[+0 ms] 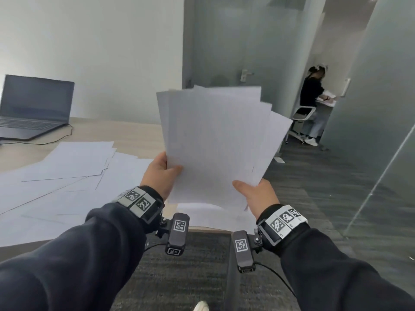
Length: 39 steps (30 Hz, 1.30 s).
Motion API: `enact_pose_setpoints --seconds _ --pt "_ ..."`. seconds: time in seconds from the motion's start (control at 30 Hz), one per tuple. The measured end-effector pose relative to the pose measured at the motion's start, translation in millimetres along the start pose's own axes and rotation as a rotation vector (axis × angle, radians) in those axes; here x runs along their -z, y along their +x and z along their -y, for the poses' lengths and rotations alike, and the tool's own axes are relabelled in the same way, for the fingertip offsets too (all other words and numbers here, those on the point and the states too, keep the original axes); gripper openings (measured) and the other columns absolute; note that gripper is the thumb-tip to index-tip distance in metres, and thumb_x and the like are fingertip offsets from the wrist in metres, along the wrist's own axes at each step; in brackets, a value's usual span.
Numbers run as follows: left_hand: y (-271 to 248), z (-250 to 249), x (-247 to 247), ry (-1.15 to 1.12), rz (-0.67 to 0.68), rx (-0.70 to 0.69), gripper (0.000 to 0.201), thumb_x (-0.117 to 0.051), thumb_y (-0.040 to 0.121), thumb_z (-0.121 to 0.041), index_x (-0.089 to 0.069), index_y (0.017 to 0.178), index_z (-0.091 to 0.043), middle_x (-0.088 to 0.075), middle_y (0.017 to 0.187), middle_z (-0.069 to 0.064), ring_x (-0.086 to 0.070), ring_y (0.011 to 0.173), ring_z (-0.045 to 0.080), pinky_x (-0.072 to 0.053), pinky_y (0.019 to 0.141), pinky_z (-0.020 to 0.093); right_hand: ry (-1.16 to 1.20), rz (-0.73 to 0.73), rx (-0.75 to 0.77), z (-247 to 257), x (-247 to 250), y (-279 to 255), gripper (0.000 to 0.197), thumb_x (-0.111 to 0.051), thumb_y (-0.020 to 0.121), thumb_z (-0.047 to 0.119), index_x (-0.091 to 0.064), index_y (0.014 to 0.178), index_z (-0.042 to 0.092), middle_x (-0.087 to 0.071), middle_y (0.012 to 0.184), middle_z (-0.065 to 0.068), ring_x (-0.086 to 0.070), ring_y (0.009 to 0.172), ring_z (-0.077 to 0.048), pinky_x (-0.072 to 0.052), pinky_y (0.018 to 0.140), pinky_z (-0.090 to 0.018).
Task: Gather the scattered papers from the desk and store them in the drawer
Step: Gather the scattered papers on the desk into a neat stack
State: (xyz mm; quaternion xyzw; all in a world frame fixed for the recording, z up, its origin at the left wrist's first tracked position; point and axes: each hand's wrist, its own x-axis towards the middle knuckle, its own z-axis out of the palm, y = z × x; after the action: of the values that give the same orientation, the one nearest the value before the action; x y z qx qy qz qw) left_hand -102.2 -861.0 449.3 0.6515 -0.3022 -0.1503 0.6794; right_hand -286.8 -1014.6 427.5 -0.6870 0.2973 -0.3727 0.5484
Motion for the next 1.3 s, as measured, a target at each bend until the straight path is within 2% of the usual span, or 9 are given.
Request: enact_pose_setpoints --seconds 0.17,0.33,0.4,0.53,0.73,0.9,1.07,1.17,1.3 --pt "-1.8 12.3 -2.9 0.037 0.031 0.009 0.045 -0.064 0.072 -0.022 -0.065 0.116 -0.03 -0.076 0.107 -0.005 -0.071 0.101 0.019 -0.053 0.096 0.05 0.045 0.037 0.015 -7.3 -0.5 -1.6 0.014 -0.075 0.087 0.015 -0.073 0.096 0.025 -0.077 0.09 0.016 -0.072 0.084 0.002 -0.051 0.068 -0.01" --pt "-2.4 20.0 -5.9 0.133 0.074 0.112 0.028 -0.06 0.089 -0.016 -0.067 0.114 -0.025 -0.074 0.106 -0.003 -0.069 0.103 0.022 -0.05 0.101 0.046 -0.129 0.04 -0.035 -20.4 -3.9 4.2 0.014 -0.062 0.091 0.019 -0.072 0.1 0.023 -0.077 0.104 -0.002 -0.07 0.101 -0.023 -0.055 0.088 -0.034" --pt "-4.5 26.4 -5.8 0.234 0.08 0.14 0.023 -0.053 0.097 -0.016 -0.066 0.116 -0.02 -0.072 0.102 -0.004 -0.067 0.101 0.023 -0.051 0.098 0.042 -0.205 0.031 -0.057 -26.0 -3.8 2.4 0.019 -0.055 0.091 0.017 -0.07 0.102 0.015 -0.074 0.104 -0.014 -0.069 0.099 -0.033 -0.053 0.079 -0.033" --pt "-7.1 20.6 -6.0 0.289 0.075 0.084 0.02 -0.051 0.097 -0.018 -0.064 0.11 -0.025 -0.071 0.101 -0.005 -0.067 0.094 0.019 -0.053 0.082 0.035 -0.184 -0.073 0.054 -18.5 5.6 -1.0 0.016 -0.055 0.093 0.016 -0.068 0.096 0.024 -0.074 0.093 -0.002 -0.067 0.079 -0.017 -0.053 0.068 -0.029" --pt "-2.4 22.6 -14.5 0.384 0.106 0.137 0.041 -0.064 0.092 -0.025 -0.055 0.132 -0.024 -0.073 0.103 0.0 -0.071 0.09 0.022 -0.057 0.089 0.044 -0.262 -0.067 0.028 -24.9 17.9 4.5 0.031 -0.058 0.091 0.007 -0.059 0.112 0.03 -0.065 0.098 0.017 -0.064 0.09 -0.003 -0.045 0.068 -0.017" --pt "1.7 31.0 -20.4 0.493 0.191 0.252 0.073 -0.066 0.092 -0.034 -0.029 0.154 -0.018 -0.061 0.134 0.005 -0.061 0.111 0.025 -0.047 0.097 0.035 -0.477 0.049 -0.076 -34.4 21.7 6.3 0.03 -0.051 0.088 0.004 -0.065 0.107 0.021 -0.066 0.093 0.007 -0.061 0.082 -0.01 -0.042 0.06 -0.021" --pt "0.4 38.9 -16.3 0.664 0.251 0.286 0.066 -0.066 0.092 -0.03 -0.038 0.15 -0.015 -0.057 0.139 0.006 -0.059 0.112 0.024 -0.043 0.089 0.028 -0.652 0.12 -0.187 -40.9 27.6 11.6 0.022 -0.054 0.088 0.021 -0.062 0.108 0.027 -0.068 0.106 0.0 -0.064 0.095 -0.023 -0.054 0.083 -0.035" --pt "-1.6 48.9 -7.0 0.783 0.239 0.287 0.062 -0.065 0.089 -0.039 -0.044 0.145 -0.022 -0.054 0.142 0.004 -0.057 0.119 0.026 -0.046 0.095 0.031 -0.707 0.069 -0.266 -46.4 34.5 13.8 0.051 -0.054 0.088 0.036 -0.05 0.138 0.025 -0.056 0.136 -0.005 -0.057 0.117 -0.025 -0.045 0.098 -0.036" --pt "-1.4 58.3 -1.2 0.85 0.229 0.294 0.058 -0.061 0.081 -0.05 -0.048 0.134 -0.031 -0.058 0.131 0.0 -0.06 0.107 0.024 -0.053 0.092 0.037 -0.746 0.1 -0.273 -52.2 34.8 17.8 0.06 -0.052 0.085 0.046 -0.046 0.142 0.029 -0.054 0.138 -0.002 -0.055 0.122 -0.025 -0.043 0.105 -0.043"
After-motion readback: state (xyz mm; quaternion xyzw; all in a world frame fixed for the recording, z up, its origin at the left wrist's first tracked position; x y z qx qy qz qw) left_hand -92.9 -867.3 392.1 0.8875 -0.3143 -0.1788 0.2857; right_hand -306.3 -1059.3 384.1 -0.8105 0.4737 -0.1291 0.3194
